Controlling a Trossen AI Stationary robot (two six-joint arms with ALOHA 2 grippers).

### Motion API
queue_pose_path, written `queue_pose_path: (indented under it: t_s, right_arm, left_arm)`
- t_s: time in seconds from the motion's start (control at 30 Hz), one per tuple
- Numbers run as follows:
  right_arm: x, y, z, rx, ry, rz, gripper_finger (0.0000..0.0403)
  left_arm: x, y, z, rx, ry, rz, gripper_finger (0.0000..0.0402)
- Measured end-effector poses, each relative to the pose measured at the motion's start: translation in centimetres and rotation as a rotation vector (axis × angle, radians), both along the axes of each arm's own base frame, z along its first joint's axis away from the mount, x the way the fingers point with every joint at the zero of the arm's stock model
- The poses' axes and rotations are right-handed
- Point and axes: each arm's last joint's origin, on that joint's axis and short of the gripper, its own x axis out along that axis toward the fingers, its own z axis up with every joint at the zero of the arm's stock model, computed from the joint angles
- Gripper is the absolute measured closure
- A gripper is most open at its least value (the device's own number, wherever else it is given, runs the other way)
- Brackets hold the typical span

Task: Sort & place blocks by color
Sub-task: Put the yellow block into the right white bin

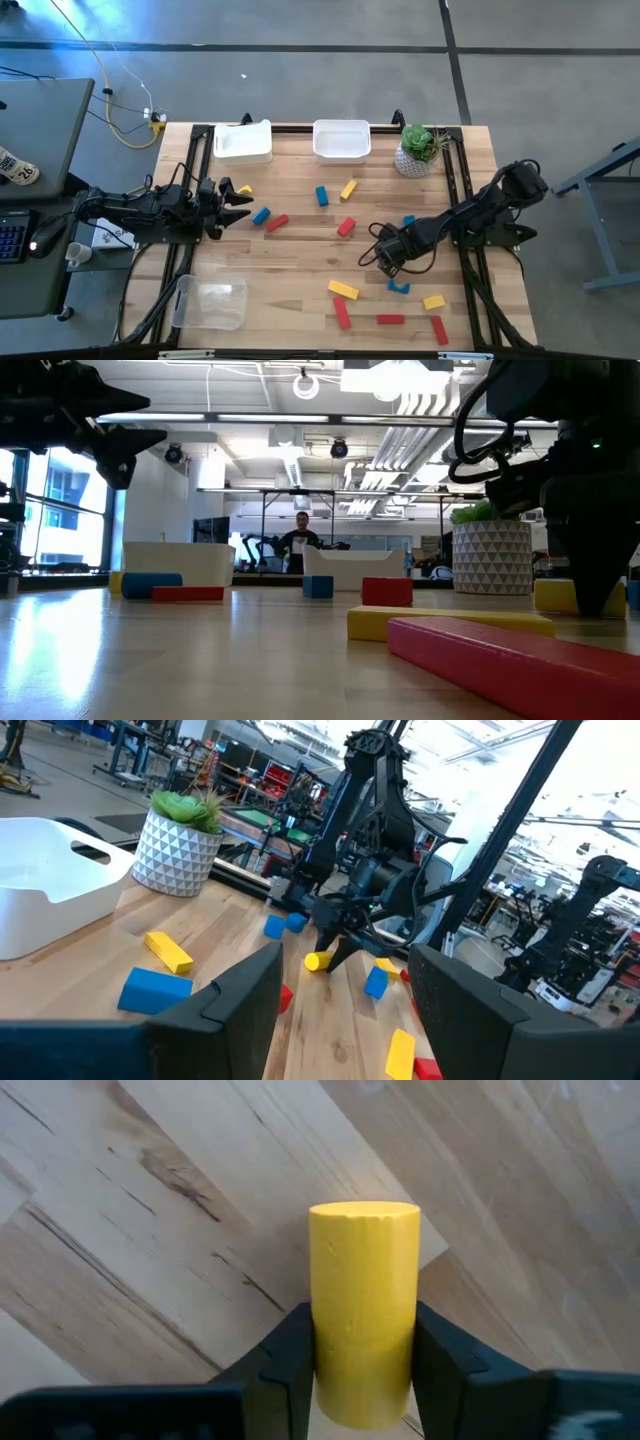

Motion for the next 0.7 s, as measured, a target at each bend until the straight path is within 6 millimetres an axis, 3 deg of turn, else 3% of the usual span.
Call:
queue_pose_path:
  t_s: [0.33, 0.5, 0.7]
  right_arm:
    - [2.2, -2.2, 2.0, 0.031, -0.249, 0.032, 0.0301]
    - [4.2, -4.4, 3.3, 0.021, -0.429, 0.064, 0.0301]
    - [6.6, -7.6, 6.4, -0.103, -0.549, 0.104, 0.0301]
  left_arm:
    - [0.0, 0.0, -0.1, 0.008, 0.01, 0.002, 0.0195]
    - [0.0, 0.1, -0.3, 0.014, 0.031, 0.028, 0.0195]
    - [0.0, 0.1, -0.7, 0.013, 0.077, 0.044, 0.0195]
